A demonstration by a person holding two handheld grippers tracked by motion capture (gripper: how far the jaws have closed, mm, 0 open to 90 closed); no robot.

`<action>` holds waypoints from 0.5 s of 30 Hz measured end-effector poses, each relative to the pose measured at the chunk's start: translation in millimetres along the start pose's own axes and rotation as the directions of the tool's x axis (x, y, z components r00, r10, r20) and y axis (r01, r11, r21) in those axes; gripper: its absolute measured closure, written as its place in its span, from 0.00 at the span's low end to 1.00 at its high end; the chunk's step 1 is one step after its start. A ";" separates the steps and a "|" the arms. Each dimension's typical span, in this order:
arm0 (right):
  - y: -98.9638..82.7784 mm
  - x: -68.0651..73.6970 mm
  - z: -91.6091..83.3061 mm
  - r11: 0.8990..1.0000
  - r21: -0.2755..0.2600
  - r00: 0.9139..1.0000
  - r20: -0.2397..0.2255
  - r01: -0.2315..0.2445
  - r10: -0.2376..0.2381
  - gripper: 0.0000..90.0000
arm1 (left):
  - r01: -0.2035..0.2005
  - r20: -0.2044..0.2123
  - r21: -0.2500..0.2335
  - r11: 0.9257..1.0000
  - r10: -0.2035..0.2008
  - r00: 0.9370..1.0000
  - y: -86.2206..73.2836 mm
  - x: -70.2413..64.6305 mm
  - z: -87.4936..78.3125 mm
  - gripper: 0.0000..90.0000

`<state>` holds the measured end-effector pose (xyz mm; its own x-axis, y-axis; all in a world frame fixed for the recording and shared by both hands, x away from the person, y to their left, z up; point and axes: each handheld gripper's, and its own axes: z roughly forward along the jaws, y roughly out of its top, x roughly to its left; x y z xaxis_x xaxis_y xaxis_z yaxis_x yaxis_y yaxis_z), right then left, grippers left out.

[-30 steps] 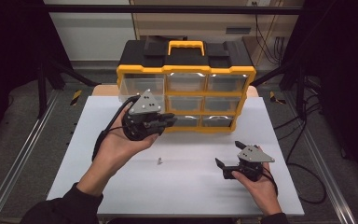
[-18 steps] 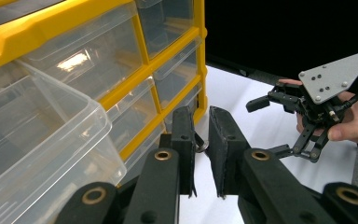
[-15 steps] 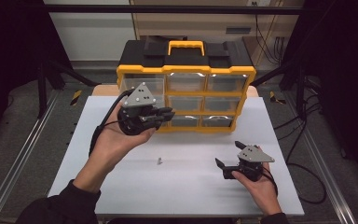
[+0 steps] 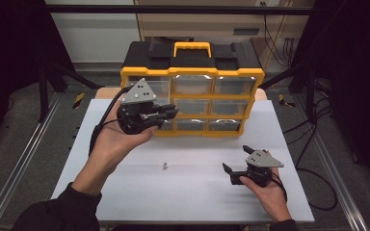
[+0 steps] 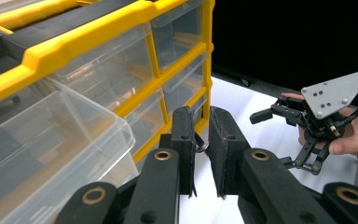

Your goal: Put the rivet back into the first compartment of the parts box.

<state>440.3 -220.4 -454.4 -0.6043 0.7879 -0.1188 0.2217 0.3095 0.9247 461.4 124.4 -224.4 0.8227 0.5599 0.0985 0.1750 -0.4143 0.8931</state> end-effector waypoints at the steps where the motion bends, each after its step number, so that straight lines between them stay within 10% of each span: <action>1: 0.0 0.0 0.1 1.000 0.000 1.000 0.000 -0.001 0.001 0.05 | 0.004 0.000 -0.004 1.000 -0.004 1.000 0.4 0.7 -0.6 0.89; 15: -0.1 0.1 0.2 1.000 0.002 1.000 -0.001 0.000 0.000 0.05 | 0.034 -0.027 -0.036 0.999 -0.035 0.999 0.7 10.5 -8.4 0.89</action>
<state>440.4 -220.3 -454.5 -0.6049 0.7875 -0.1181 0.2237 0.3104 0.9239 465.6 136.0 -219.1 0.8013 0.5930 0.0792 0.1829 -0.3690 0.9113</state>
